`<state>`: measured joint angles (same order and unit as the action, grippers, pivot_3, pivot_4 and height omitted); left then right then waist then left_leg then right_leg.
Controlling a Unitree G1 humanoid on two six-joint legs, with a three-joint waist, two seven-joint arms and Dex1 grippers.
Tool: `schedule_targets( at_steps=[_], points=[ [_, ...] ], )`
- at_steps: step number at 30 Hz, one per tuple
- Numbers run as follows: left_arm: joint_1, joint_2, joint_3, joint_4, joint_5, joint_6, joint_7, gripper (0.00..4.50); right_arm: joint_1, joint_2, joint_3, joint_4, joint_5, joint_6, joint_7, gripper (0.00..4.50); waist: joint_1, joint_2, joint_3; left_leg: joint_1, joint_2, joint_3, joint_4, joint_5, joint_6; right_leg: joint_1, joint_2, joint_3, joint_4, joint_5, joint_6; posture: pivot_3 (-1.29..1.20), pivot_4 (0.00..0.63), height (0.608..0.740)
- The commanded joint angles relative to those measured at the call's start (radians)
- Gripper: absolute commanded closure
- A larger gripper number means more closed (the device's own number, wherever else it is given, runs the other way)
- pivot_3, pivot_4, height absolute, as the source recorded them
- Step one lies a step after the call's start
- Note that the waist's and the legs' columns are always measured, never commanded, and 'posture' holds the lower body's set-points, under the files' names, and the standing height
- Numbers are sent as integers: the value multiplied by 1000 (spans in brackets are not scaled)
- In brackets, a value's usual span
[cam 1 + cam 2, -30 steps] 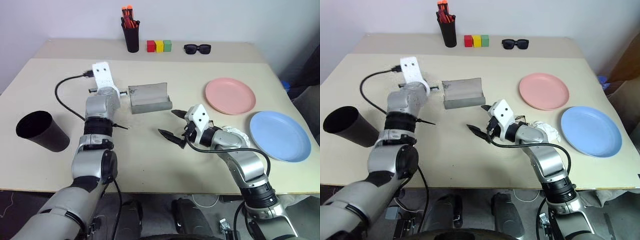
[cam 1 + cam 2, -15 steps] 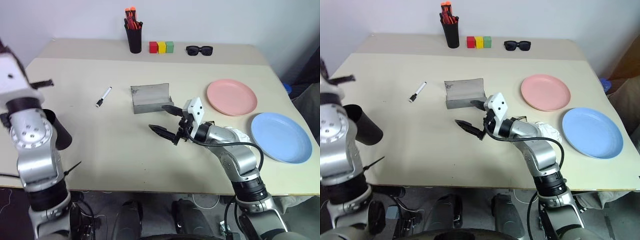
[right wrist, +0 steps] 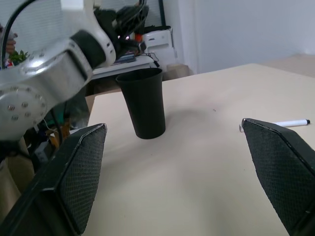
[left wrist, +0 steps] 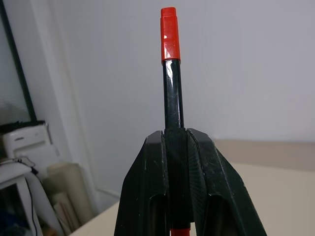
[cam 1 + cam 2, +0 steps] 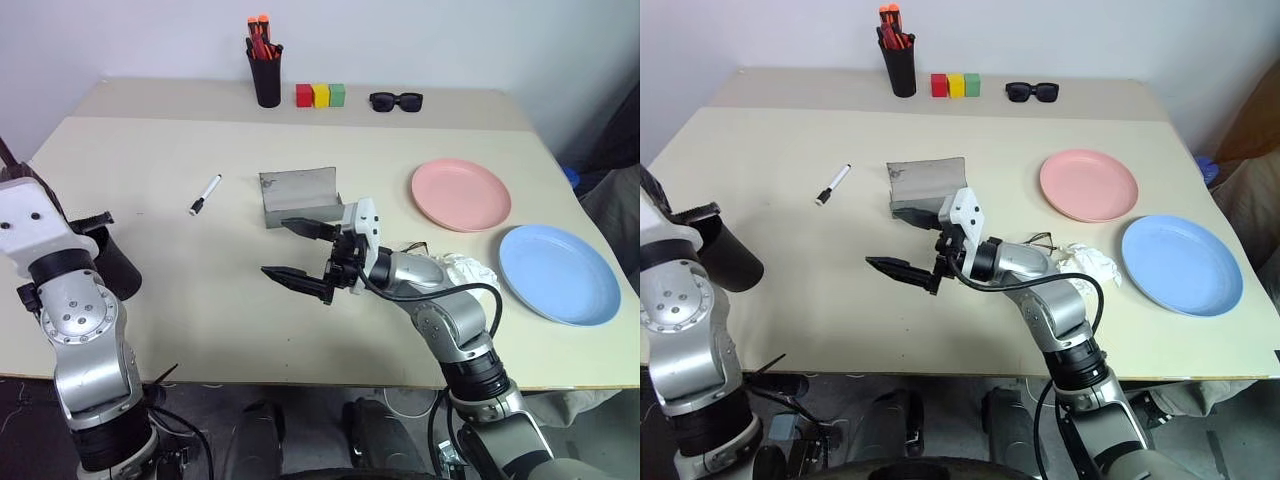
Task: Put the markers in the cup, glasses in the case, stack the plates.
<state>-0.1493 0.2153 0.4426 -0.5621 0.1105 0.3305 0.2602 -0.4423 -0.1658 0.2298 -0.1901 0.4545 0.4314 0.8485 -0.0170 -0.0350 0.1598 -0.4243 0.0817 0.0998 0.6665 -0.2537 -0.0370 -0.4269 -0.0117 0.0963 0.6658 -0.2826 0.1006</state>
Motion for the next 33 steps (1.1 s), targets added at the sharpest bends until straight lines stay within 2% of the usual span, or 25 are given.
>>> schedule_targets(
  at_steps=[1, 16, 20, 28, 31, 33],
  points=[
    [24, -18, 12, -34, 36, -53, 32, 4487, -13, 18, -6, -9, 17, -21, -5, 0, 0, 0, 0, 0, 0, 0, 0, 0, 0, 0, 0, 0, 0, 0, 0, 0, 150, 722],
    [71, -94, 16, 32, 29, -113, 66, 4487, -8, 17, -13, -20, 18, -14, -27, 0, -1, 0, 0, 0, 0, 0, 0, 0, 0, 0, 0, 0, 0, 0, 0, 0, 150, 722],
    [73, -97, 13, 32, 46, -108, 77, 2625, -7, 15, -13, -21, 20, -13, -29, 0, -1, 0, 0, 0, 0, 0, 0, 0, 0, 0, 0, 0, 0, 0, 0, 0, 150, 722],
    [47, -97, 2, 16, 38, -107, 80, 2625, -9, 13, -14, -20, 23, -10, -28, 0, -2, 0, 0, 0, 0, 0, 0, 0, 0, 0, 0, 0, 0, 0, 0, 0, 150, 722],
    [-8, -75, -27, -3, 32, -95, 52, 2625, -9, 15, -18, -20, 25, -6, -34, 0, 1, 0, 0, 0, 0, 0, 0, 0, 0, 0, 0, 0, 0, 0, 0, 0, 150, 722],
    [-113, -47, -75, 3, -1, -32, -5, 2625, -13, 24, -36, -17, 38, 11, -57, 0, 5, -1, 0, 0, 0, 0, 0, 0, 0, 0, 0, 0, 0, 0, 0, 0, 150, 722]
  ],
)
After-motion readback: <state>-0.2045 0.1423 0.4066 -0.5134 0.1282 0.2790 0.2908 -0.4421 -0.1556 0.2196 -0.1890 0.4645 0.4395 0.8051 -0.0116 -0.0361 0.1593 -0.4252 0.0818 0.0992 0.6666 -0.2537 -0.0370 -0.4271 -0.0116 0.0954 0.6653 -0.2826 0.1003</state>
